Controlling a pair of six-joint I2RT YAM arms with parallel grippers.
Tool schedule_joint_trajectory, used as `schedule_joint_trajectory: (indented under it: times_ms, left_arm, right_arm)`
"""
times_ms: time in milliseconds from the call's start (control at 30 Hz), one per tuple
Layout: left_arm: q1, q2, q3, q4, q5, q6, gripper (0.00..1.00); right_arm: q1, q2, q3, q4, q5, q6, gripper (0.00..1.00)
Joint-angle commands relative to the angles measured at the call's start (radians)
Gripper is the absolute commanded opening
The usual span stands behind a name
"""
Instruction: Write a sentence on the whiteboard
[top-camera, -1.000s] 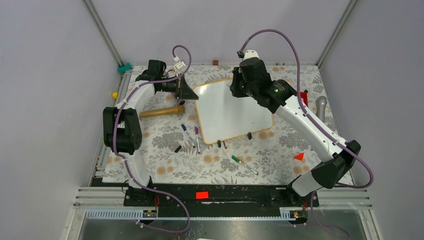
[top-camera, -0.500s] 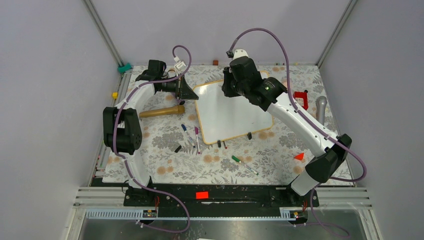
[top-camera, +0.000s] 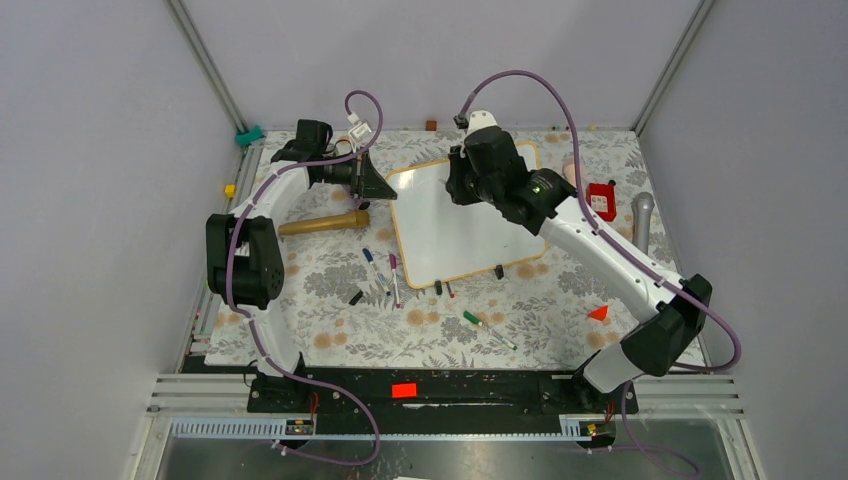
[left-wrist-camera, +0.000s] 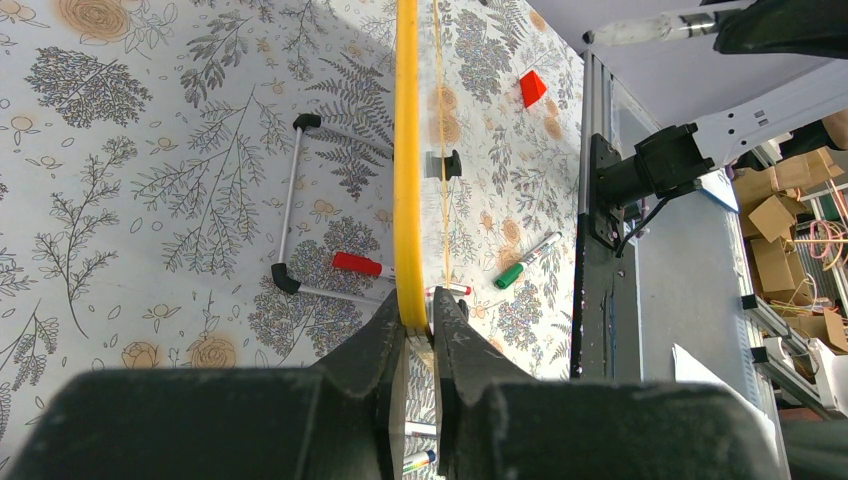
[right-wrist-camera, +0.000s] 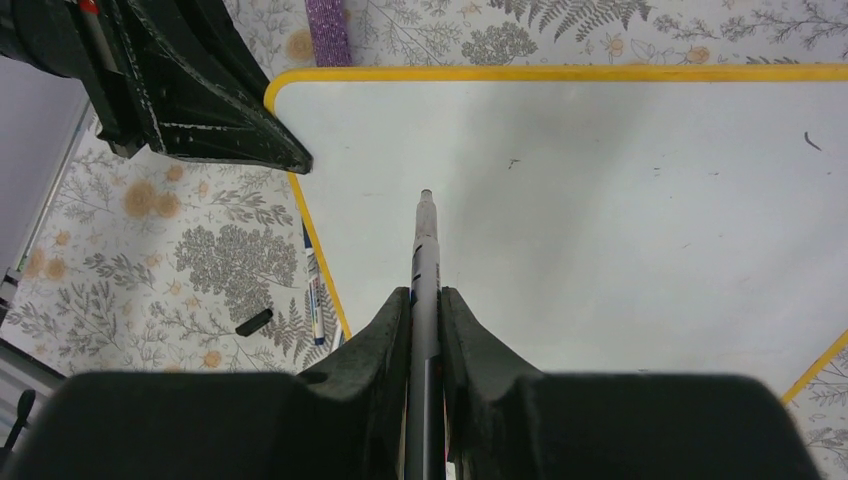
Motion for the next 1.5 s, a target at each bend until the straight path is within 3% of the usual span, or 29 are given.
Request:
schedule_joint_trajectory:
  times_ms: [0, 367, 633, 1033, 1467]
  left_arm:
    - [-0.048, 0.02, -0.04, -0.074, -0.1, 0.118, 0.0]
    - [-0.048, 0.016, -0.051, -0.075, -0.096, 0.137, 0.0]
    - [-0.049, 0.022, -0.053, -0.076, -0.091, 0.137, 0.0]
    - [-0.049, 0.022, -0.06, -0.075, -0.091, 0.137, 0.0]
    - [-0.049, 0.033, -0.052, -0.076, -0.087, 0.137, 0.0]
  right_arm:
    - [0.007, -0.066, -0.029, 0.119, 0.005, -0.014, 0.0]
    - [0.006, 0.012, 0.05, 0.092, 0.066, -0.009, 0.0]
    - [0.063, 0.126, 0.232, 0.0, 0.094, -0.095, 0.0]
    - [0.081, 0.201, 0.243, 0.033, -0.002, -0.113, 0.0]
    - [0.084, 0.263, 0.266, 0.041, 0.0, -0.113, 0.0]
